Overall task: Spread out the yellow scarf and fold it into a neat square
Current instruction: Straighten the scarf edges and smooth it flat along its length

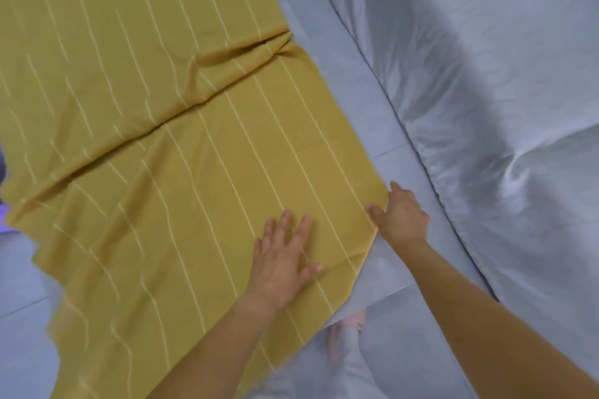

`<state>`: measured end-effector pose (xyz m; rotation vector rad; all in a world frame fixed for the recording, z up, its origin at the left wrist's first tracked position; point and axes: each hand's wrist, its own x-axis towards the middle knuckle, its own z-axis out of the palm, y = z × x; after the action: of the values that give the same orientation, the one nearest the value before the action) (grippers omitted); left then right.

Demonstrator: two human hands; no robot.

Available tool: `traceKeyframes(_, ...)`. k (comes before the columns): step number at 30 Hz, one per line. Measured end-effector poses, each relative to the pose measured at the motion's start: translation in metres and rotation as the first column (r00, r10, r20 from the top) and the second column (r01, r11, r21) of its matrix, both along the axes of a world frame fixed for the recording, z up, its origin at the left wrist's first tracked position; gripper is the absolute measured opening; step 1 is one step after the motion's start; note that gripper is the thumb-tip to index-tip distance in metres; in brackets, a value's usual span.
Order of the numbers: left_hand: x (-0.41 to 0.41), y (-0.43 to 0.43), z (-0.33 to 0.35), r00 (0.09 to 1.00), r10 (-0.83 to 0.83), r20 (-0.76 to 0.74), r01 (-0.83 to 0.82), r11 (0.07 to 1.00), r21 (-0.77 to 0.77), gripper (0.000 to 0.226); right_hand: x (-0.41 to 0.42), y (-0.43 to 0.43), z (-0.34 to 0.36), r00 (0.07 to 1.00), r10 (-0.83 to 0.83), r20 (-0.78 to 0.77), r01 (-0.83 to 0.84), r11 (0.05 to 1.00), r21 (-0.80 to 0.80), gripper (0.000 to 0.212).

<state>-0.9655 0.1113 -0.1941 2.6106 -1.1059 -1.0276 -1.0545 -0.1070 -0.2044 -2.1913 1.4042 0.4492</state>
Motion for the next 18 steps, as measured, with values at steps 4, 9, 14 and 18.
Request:
traceKeyframes(4,-0.013,-0.033,-0.001,0.998,0.057,-0.034,-0.057,0.998,-0.011,0.090,0.006,-0.011,-0.009,0.967,-0.144,0.212,0.132,0.989,0.069,0.056)
traceKeyframes(9,-0.021,-0.080,-0.003,0.997,0.069,-0.035,-0.071,0.995,-0.066,0.090,0.006,-0.014,-0.006,0.970,-0.087,0.229,0.037,0.977,0.212,0.025)
traceKeyframes(14,0.004,-0.129,0.006,0.975,-0.179,0.134,0.202,0.961,-0.187,0.075,-0.005,-0.010,-0.002,0.911,-0.093,0.401,-0.037,0.952,0.305,0.023)
traceKeyframes(18,0.039,-0.142,0.014,0.858,-0.463,0.222,0.506,0.835,-0.215,0.026,-0.015,-0.012,0.011,0.797,-0.368,0.479,0.033,0.818,0.574,0.016)
